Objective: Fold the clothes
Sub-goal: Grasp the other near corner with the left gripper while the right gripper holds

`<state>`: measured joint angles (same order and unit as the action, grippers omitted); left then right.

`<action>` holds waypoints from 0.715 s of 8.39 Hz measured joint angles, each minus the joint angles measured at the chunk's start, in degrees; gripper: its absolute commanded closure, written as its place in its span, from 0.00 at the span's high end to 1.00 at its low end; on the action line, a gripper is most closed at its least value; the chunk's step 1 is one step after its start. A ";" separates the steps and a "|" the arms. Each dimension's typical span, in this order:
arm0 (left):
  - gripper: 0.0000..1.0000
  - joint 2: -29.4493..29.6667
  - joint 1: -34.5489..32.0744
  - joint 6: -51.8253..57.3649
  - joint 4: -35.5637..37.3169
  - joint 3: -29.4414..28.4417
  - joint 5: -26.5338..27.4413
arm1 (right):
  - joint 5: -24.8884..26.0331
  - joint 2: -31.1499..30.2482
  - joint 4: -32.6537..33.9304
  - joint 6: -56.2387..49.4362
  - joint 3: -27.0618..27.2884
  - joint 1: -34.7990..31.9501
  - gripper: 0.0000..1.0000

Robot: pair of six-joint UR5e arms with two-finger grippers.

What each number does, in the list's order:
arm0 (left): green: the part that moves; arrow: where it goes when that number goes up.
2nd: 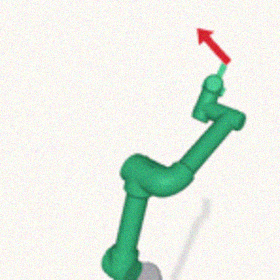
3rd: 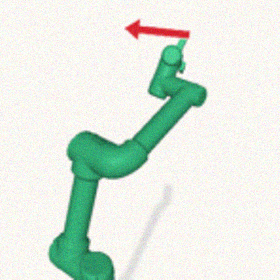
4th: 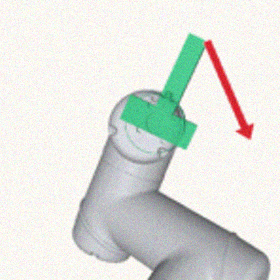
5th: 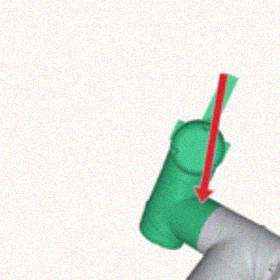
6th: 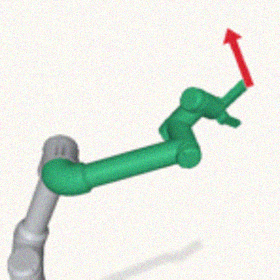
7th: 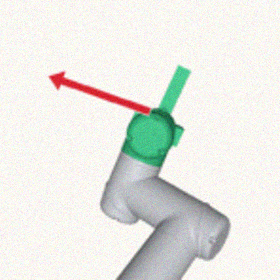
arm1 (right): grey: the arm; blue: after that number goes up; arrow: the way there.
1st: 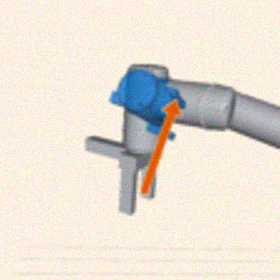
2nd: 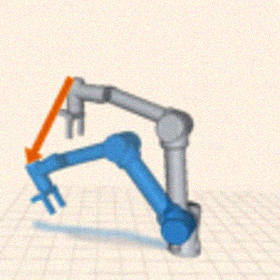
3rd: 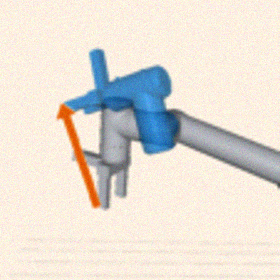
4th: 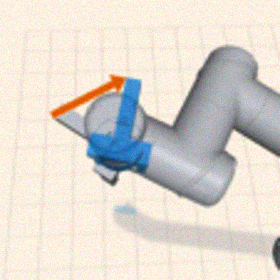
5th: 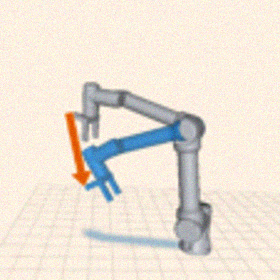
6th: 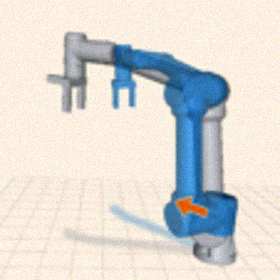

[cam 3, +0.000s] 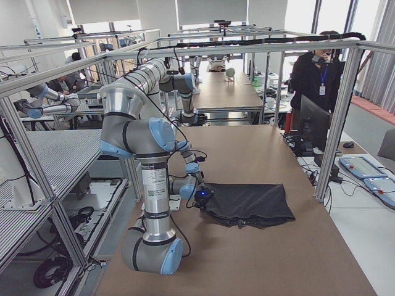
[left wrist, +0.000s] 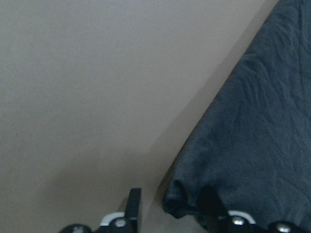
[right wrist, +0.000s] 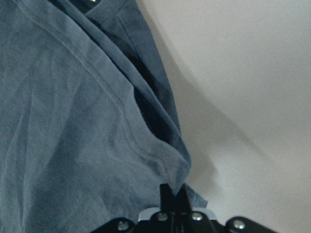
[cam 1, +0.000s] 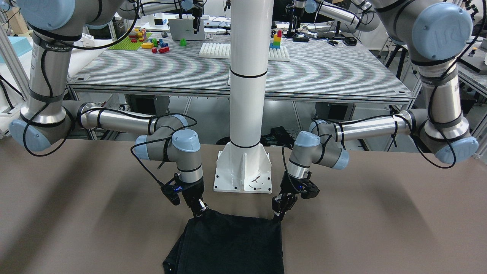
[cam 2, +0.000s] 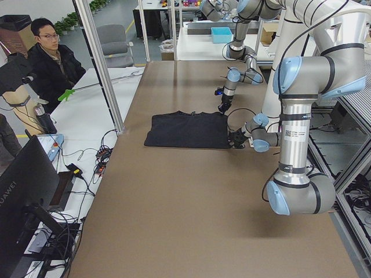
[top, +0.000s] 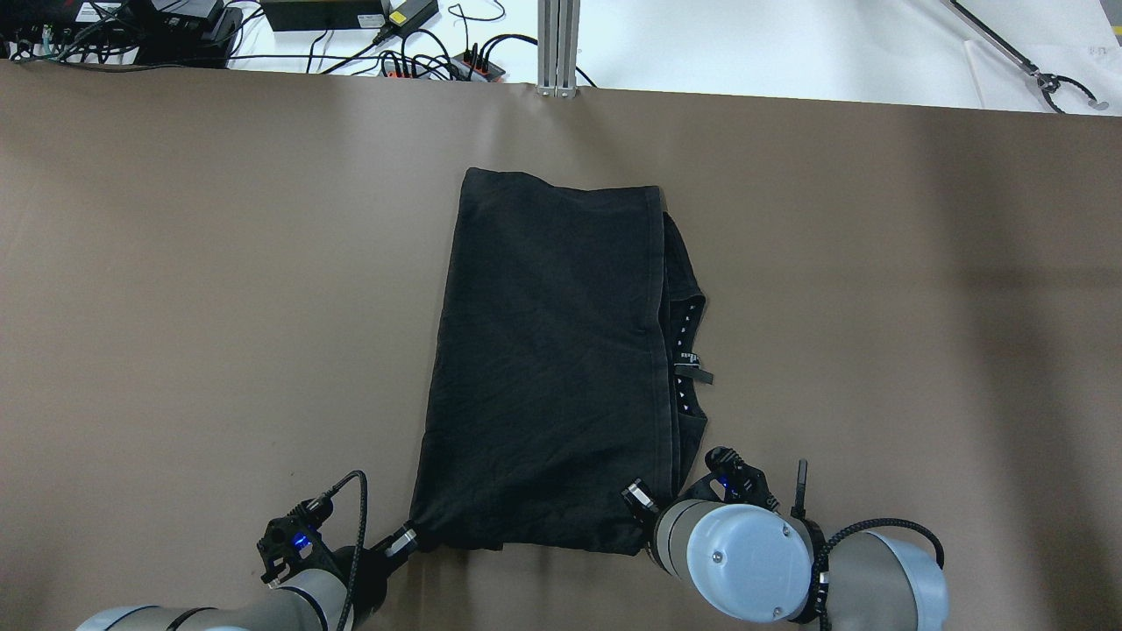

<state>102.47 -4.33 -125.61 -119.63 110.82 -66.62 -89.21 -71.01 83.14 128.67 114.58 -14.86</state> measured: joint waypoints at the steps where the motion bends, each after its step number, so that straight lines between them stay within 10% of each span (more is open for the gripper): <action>1: 0.00 -0.07 -0.94 0.13 0.00 0.14 -0.24 | 0.00 -0.09 0.00 0.00 -0.02 -0.03 0.00; 6: 0.00 -2.10 -0.43 -0.08 3.18 8.74 -1.27 | 0.00 -0.34 0.00 0.00 1.73 -0.13 0.00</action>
<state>100.37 -4.76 -125.70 -116.45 119.56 -67.89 -89.21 -71.35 83.15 128.67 116.30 -14.99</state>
